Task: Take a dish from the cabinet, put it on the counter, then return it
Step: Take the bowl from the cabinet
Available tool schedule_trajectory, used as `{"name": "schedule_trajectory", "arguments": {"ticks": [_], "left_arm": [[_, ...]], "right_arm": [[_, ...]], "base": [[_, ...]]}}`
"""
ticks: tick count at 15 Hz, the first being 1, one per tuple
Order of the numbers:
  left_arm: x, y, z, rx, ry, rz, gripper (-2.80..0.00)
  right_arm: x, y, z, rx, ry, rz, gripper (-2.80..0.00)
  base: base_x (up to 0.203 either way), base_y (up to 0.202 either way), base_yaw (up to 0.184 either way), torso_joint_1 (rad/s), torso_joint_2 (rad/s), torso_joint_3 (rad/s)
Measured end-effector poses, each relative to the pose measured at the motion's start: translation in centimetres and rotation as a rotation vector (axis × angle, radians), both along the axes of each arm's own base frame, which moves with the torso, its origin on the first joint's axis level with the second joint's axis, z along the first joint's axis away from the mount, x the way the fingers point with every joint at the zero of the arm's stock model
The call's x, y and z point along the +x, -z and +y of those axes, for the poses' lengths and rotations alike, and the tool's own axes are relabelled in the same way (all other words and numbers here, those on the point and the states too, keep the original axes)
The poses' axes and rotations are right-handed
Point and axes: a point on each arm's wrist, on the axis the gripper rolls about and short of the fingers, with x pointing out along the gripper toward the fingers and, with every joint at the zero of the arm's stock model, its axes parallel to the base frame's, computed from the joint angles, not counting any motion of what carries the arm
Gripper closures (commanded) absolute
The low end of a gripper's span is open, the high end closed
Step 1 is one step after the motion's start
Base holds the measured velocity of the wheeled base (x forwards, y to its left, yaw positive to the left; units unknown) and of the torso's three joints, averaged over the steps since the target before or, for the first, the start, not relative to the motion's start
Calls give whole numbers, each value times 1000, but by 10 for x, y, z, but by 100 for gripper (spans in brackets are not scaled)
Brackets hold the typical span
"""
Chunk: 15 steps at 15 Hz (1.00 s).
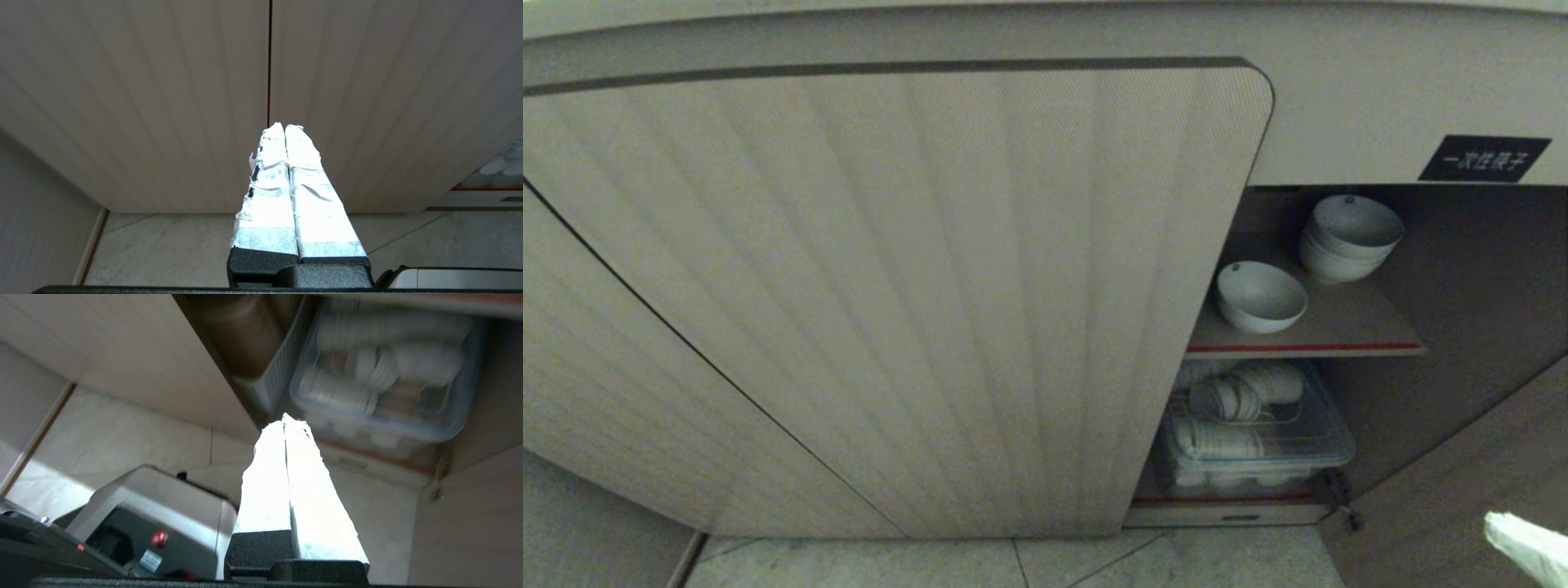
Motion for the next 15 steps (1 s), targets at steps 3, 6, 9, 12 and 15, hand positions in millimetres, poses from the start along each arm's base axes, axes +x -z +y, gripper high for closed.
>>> {"name": "schedule_trajectory", "arguments": {"ticks": [3, 6, 9, 12, 15], "left_arm": [[0, 0, 0, 0, 0, 0, 0], [0, 0, 0, 0, 0, 0, 0], [0, 0, 0, 0, 0, 0, 0], [0, 0, 0, 0, -1, 0, 0], [0, 0, 0, 0, 0, 0, 0]], "right_arm": [[24, 1, 1, 2, -1, 109, 0], [51, 2, 3, 0, -9, 188, 0], [78, 7, 6, -2, -21, 233, 0], [106, 12, 8, 0, -22, 248, 0], [136, 9, 12, 48, -11, 256, 0]], "base": [[0, 0, 0, 0, 0, 0], [0, 0, 0, 0, 0, 0], [0, 0, 0, 0, 0, 0], [0, 0, 0, 0, 0, 0], [0, 0, 0, 0, 0, 0]]}}
